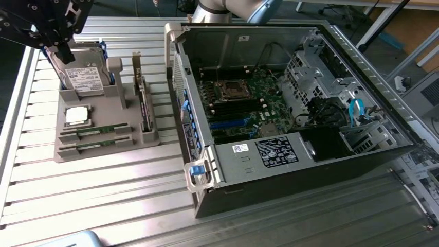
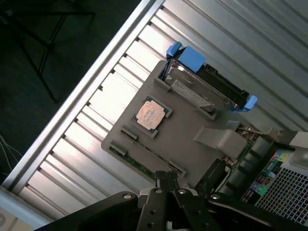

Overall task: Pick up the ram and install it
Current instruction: 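Pick up the ram and move it above insertion slot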

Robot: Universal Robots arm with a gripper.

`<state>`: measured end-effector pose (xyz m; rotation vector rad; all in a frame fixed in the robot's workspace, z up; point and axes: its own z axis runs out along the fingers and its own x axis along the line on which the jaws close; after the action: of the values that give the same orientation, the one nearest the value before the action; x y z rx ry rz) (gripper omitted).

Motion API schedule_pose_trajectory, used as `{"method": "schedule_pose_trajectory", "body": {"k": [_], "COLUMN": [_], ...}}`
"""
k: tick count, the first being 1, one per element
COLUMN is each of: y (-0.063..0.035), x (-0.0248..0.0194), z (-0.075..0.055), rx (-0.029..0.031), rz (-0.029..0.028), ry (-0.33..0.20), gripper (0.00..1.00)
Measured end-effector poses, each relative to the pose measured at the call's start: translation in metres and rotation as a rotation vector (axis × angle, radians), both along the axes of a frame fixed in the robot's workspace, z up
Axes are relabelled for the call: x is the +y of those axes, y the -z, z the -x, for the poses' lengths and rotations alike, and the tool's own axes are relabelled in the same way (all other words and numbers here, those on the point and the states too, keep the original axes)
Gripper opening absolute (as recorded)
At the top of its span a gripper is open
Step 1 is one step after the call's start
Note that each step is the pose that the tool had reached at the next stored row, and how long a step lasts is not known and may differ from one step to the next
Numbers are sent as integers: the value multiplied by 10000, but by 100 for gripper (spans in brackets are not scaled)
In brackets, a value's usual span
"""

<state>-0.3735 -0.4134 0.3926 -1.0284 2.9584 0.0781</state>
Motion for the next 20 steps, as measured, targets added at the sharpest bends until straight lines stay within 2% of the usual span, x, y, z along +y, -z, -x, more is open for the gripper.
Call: {"method": "schedule_pose_trajectory", "body": {"k": [20], "y": [0], "x": [0], "z": [0], "rx": [0], "rz": [0], "ry": [-3356], "gripper": [11]}}
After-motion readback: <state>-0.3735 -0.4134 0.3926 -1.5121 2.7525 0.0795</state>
